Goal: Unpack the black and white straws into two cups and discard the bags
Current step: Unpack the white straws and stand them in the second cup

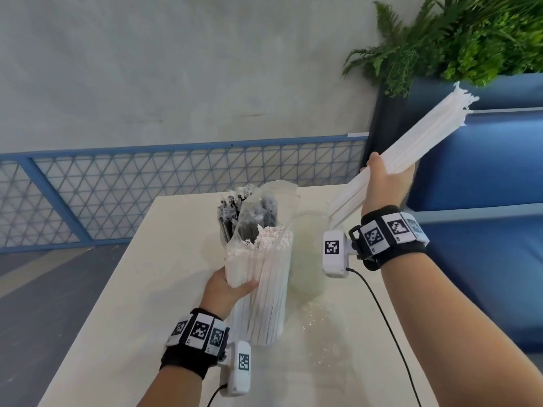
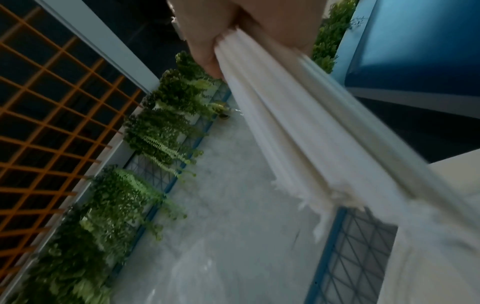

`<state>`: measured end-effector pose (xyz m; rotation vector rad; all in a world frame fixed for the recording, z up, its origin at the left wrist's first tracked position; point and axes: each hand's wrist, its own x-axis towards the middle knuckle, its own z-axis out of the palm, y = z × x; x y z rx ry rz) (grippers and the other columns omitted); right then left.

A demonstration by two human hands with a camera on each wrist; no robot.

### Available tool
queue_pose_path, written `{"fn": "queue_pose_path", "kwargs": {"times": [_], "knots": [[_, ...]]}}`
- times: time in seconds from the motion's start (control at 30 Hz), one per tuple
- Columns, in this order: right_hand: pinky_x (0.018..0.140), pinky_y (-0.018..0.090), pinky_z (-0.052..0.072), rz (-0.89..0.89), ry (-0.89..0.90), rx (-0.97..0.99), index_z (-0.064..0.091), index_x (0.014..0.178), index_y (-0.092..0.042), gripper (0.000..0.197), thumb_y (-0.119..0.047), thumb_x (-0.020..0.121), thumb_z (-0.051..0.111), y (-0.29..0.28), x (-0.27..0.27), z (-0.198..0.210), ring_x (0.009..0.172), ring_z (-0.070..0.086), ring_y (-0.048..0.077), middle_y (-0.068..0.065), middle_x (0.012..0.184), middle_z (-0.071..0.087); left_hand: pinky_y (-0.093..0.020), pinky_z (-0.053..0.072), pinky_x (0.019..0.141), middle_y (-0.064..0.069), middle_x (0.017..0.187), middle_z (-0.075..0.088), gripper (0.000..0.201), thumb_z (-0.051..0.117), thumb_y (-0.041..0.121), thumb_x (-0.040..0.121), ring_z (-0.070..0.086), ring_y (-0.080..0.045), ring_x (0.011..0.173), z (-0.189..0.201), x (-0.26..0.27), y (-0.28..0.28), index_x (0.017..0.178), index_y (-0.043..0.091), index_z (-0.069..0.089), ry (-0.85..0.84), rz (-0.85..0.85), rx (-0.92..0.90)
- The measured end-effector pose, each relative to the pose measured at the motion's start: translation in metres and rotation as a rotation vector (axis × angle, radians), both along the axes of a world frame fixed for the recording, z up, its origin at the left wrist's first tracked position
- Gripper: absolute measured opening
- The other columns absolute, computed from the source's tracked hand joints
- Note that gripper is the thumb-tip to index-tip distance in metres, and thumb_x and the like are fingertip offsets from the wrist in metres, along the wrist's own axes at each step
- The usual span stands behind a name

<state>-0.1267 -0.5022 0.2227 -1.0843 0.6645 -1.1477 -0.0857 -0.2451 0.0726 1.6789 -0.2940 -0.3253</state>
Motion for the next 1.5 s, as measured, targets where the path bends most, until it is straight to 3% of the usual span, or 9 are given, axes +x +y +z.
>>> {"fn": "queue_pose_path", "kwargs": {"times": [0.13, 0.43, 0.57, 0.7, 0.83, 1.03, 1.17, 1.3, 1.5], "knots": [[0.095, 0.024, 0.041, 0.097, 0.065, -0.110, 0.036, 0.136, -0.011, 0.062, -0.019, 0.082, 0.066, 0.014, 0.006, -0.018, 0.108, 0.049, 0.011, 0.000, 0.121, 0.051, -0.005, 0.047, 0.057, 0.006, 0.082, 0.067, 0.024, 0.074, 0.002, 0.072, 0.064, 0.010, 0.064, -0.002, 0.001, 0.000, 0.083, 0.021, 0.063, 0.000, -0.007, 0.003], [0.081, 0.031, 0.049, 0.265, 0.317, -0.206, 0.053, 0.108, -0.011, 0.037, -0.021, 0.077, 0.072, 0.038, 0.018, -0.076, 0.089, 0.059, 0.018, 0.002, 0.096, 0.061, -0.016, 0.051, 0.071, -0.003, 0.091, 0.070, 0.027, 0.074, 0.002, 0.072, 0.065, -0.017, 0.086, -0.008, 0.003, 0.002, 0.096, 0.009, 0.065, 0.019, 0.004, -0.012], [0.080, 0.010, 0.044, 0.294, 0.259, -0.333, 0.053, 0.102, -0.013, 0.032, -0.012, 0.077, 0.072, 0.043, 0.016, -0.075, 0.082, 0.058, -0.004, -0.003, 0.094, 0.063, -0.012, 0.050, 0.067, 0.000, 0.090, 0.069, 0.028, 0.074, 0.003, 0.072, 0.065, -0.013, 0.085, -0.008, 0.003, 0.002, 0.098, 0.008, 0.065, 0.010, -0.001, -0.001], [0.078, 0.004, 0.037, 0.175, 0.269, -0.642, 0.050, 0.103, -0.023, 0.031, -0.022, 0.079, 0.070, 0.063, 0.001, -0.057, 0.088, 0.053, 0.006, -0.009, 0.101, 0.055, -0.019, 0.049, 0.072, -0.001, 0.092, 0.069, 0.031, 0.075, 0.005, 0.072, 0.065, -0.014, 0.087, -0.009, 0.003, 0.003, 0.101, 0.006, 0.065, 0.005, 0.007, 0.007], [0.067, 0.010, 0.036, 0.344, 0.469, -0.787, 0.042, 0.120, -0.018, 0.043, -0.037, 0.086, 0.059, 0.088, -0.014, -0.051, 0.085, 0.048, 0.013, 0.000, 0.117, 0.049, -0.019, 0.048, 0.072, -0.001, 0.092, 0.069, 0.034, 0.076, 0.007, 0.071, 0.065, -0.015, 0.088, -0.010, 0.003, 0.004, 0.103, 0.005, 0.064, -0.005, 0.016, 0.018], [0.090, 0.031, 0.041, 0.664, 0.921, -0.756, 0.020, 0.142, -0.008, 0.072, -0.041, 0.088, 0.055, 0.098, -0.016, -0.056, 0.117, 0.049, 0.029, 0.017, 0.135, 0.039, -0.008, 0.050, 0.064, 0.004, 0.090, 0.069, 0.033, 0.077, 0.005, 0.069, 0.065, -0.015, 0.088, -0.005, -0.004, 0.004, 0.097, 0.016, 0.063, -0.014, 0.003, 0.000], [0.089, 0.048, 0.051, 0.727, 0.815, -0.576, 0.036, 0.134, -0.010, 0.055, -0.012, 0.084, 0.058, 0.091, -0.012, -0.062, 0.107, 0.056, 0.034, 0.008, 0.116, 0.048, -0.009, 0.049, 0.071, 0.015, 0.103, 0.061, 0.067, 0.084, 0.006, 0.059, 0.058, 0.003, 0.096, 0.009, -0.004, 0.006, 0.112, 0.026, 0.048, -0.040, -0.082, 0.018], [0.081, 0.047, 0.056, 0.746, 0.674, -0.497, 0.042, 0.132, -0.012, 0.056, 0.003, 0.081, 0.060, 0.092, -0.017, -0.068, 0.090, 0.065, 0.033, 0.007, 0.119, 0.051, -0.013, 0.047, 0.085, 0.016, 0.113, 0.057, 0.084, 0.089, 0.010, 0.050, 0.053, 0.005, 0.106, 0.016, 0.000, 0.000, 0.117, 0.033, 0.042, -0.032, -0.126, -0.023], [0.074, 0.015, 0.053, 0.743, 0.574, -0.534, 0.038, 0.133, -0.020, 0.063, 0.003, 0.080, 0.062, 0.094, -0.030, -0.074, 0.073, 0.062, 0.017, 0.004, 0.128, 0.047, -0.030, 0.053, 0.086, -0.001, 0.106, 0.070, 0.068, 0.089, 0.011, 0.052, 0.066, -0.012, 0.101, 0.014, 0.002, -0.003, 0.113, 0.015, 0.057, -0.018, -0.095, -0.004]]}}
